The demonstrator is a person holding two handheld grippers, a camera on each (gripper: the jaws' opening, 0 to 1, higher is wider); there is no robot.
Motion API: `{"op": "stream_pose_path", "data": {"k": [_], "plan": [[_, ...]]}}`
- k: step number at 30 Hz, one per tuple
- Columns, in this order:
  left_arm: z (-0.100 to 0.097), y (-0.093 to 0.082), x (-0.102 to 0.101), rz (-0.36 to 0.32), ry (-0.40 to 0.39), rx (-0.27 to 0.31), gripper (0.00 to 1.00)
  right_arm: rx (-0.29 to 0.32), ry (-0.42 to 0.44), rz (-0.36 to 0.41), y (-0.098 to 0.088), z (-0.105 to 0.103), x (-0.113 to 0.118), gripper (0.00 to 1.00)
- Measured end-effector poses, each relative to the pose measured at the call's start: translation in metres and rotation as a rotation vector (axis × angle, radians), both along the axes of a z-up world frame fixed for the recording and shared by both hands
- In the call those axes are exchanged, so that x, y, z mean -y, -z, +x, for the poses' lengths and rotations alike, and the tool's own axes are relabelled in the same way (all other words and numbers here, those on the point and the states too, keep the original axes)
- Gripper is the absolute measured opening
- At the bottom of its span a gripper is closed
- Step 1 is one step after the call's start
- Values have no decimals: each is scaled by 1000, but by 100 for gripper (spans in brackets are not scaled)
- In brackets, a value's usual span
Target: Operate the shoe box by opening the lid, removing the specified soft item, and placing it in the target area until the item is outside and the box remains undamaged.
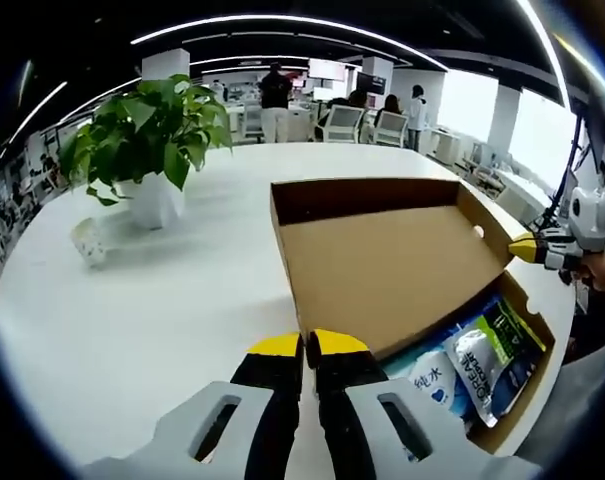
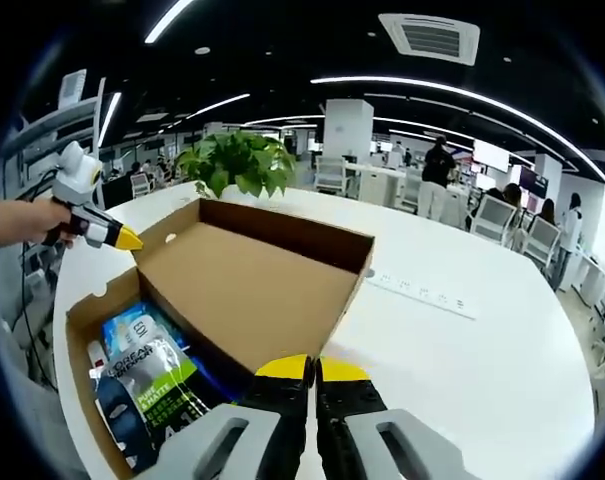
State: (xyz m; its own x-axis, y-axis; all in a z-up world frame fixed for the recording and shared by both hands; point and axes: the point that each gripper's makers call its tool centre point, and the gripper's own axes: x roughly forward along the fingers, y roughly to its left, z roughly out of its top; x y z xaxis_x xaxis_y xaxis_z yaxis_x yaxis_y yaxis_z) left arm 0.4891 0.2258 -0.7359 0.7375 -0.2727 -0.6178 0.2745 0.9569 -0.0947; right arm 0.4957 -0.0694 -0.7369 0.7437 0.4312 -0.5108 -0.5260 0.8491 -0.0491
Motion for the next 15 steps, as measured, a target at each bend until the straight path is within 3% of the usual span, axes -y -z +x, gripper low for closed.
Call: {"op": "stream_pose_path", "data": {"k": [15], "plan": [[6,8,2,3,-9,-18,2,-5,-12,-27,7,7,3,0]]}}
